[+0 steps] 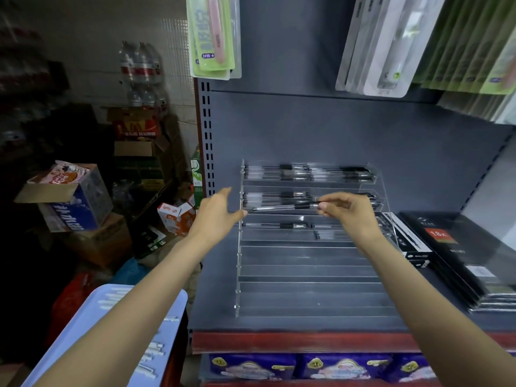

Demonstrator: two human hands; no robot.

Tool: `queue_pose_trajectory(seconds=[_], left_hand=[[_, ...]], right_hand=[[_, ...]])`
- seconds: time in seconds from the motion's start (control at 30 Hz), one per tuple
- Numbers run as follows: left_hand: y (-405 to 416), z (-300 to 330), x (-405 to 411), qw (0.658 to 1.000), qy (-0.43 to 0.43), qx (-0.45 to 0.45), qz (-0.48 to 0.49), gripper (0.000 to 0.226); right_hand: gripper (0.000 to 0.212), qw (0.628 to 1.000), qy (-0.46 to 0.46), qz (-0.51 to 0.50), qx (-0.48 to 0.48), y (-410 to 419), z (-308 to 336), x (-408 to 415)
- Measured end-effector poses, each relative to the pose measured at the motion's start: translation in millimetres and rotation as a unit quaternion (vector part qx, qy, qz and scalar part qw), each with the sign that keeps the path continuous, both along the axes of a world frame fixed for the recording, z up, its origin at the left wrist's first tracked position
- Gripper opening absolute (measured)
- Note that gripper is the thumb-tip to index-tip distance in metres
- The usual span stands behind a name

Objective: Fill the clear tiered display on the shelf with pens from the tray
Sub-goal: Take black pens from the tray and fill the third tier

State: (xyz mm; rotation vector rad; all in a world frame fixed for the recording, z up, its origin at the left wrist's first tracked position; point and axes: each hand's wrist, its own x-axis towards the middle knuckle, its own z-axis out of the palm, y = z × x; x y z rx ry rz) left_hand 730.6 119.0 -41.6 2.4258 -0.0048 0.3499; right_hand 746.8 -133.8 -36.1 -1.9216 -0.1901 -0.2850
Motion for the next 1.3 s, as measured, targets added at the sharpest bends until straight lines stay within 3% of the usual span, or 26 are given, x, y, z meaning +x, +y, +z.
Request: queue_pose_trajectory(seconds=[0.23,0.53,0.87,1.0,1.13,1.3], left_hand=[[1,-10,6,0.995,0.049,-0.089,-0.018,0.043],[1,-16,5,0.992,0.044,-0.114,-0.005,0.043],[-8,-25,-10,0.991,-0.027,-0.128,0.037,0.036],[-12,-25,-20,0.992,-0.056,-0.113,0.032,0.034],[-8,-27,-37,0.990,-0.077,-0.114,0.032,0.029],[26,-41,-76,0.995,-0.040,-0.092,0.027,0.019]], right_hand=[[0.006,0.993,0.002,-0.024,-0.117,8,-7,4],[0.009,0.968,0.031,-0.001,-0.248,22,-12,13],[0.009,0.915,0.023,0.045,-0.400,29,-11,31],[0.010,0.919,0.011,0.069,-0.388,35,-10,31],[0.012,0.957,-0.045,0.082,-0.275,48,-13,10],[0.021,0.973,-0.075,0.112,-0.189,92,-19,-34]])
